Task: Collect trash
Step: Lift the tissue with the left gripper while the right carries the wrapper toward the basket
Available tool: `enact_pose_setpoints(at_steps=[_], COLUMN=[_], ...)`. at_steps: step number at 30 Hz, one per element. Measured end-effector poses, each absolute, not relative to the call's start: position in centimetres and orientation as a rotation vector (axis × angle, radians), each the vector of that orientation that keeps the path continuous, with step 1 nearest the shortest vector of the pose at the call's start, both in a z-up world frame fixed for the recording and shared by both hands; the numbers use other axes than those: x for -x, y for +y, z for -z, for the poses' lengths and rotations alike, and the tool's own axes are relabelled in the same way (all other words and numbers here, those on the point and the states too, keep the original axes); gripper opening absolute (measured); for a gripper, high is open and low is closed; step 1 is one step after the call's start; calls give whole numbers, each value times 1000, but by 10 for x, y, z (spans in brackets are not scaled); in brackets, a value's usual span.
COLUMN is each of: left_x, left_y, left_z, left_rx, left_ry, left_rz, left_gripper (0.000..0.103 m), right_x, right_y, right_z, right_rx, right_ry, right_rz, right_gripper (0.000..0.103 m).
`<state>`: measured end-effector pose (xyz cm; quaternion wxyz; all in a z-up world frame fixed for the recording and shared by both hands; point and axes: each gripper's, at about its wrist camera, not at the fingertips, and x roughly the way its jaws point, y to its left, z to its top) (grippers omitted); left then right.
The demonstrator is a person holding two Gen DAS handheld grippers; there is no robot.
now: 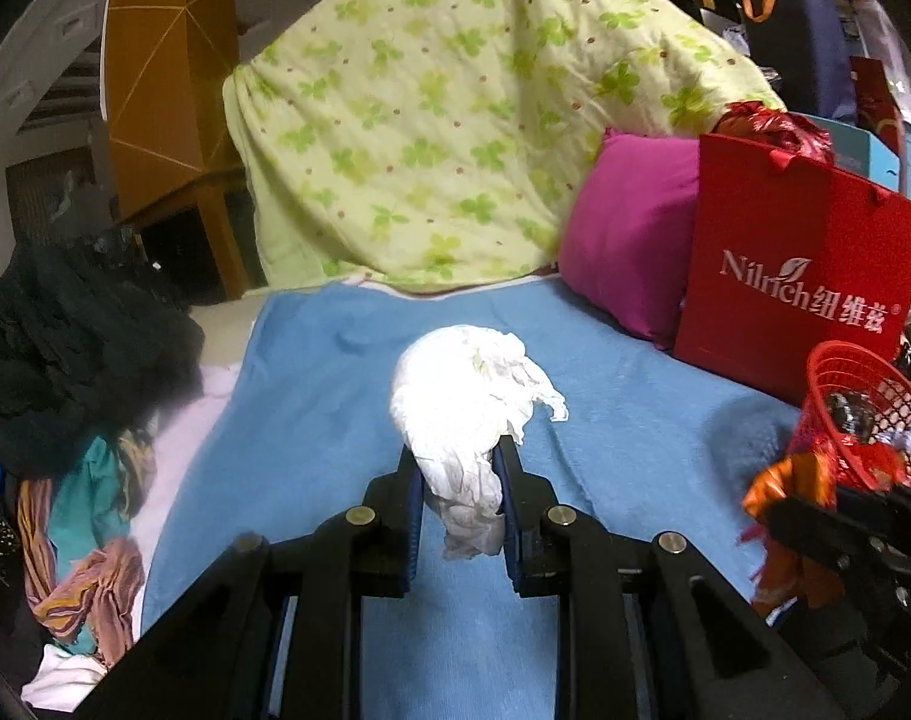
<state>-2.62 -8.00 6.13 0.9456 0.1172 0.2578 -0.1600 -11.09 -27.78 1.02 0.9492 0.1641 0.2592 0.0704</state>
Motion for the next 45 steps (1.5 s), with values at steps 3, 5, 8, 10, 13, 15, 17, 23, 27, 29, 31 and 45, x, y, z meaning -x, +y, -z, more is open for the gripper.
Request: enact_pose_setpoints(at_steps=[3, 5, 8, 10, 13, 15, 17, 23, 27, 29, 31, 45], left_x=[40, 49, 60, 64, 69, 72, 74, 79, 81, 83, 85, 90], left_y=[-78, -76, -76, -76, -79, -81, -83, -91, -96, -98, -101, -114], left_z=[-68, -71, -74, -75, -76, -77, -78, -79, -79, -79, -79, -78], left_rx=[-239, -243, -245, -249, -253, -259, -259, -270, -275, -280, -285, -309], left_ry=[511, 500, 496, 492, 493, 490, 490, 491, 493, 493, 493, 501], left_rz=[334, 333, 341, 343, 351, 354, 360, 368, 373, 377, 380, 399], left_gripper=[23, 23, 23, 23, 23, 23, 23, 23, 23, 23, 23, 24], right_x=[120, 125, 133, 136, 139, 141, 143, 151, 157, 160, 162, 170], right_y=[-276, -275, -275, -276, -278, -281, -284, -290, -294, -295, -297, -305], right_z=[-18, -22, -26, -28, -30, -30, -30, -33, -34, -35, -35, -37], right_rx=[-330, -326, -321, -321, -327, -327, -334, -349, -358, -358, -363, -388], right_ry=[509, 499, 487, 480, 479, 475, 475, 464, 457, 453, 452, 444], right_rz=[-142, -141, -140, -138, -138, -134, -132, -120, -113, -108, -108, -87], right_gripper=[27, 27, 27, 27, 27, 27, 27, 27, 27, 27, 27, 27])
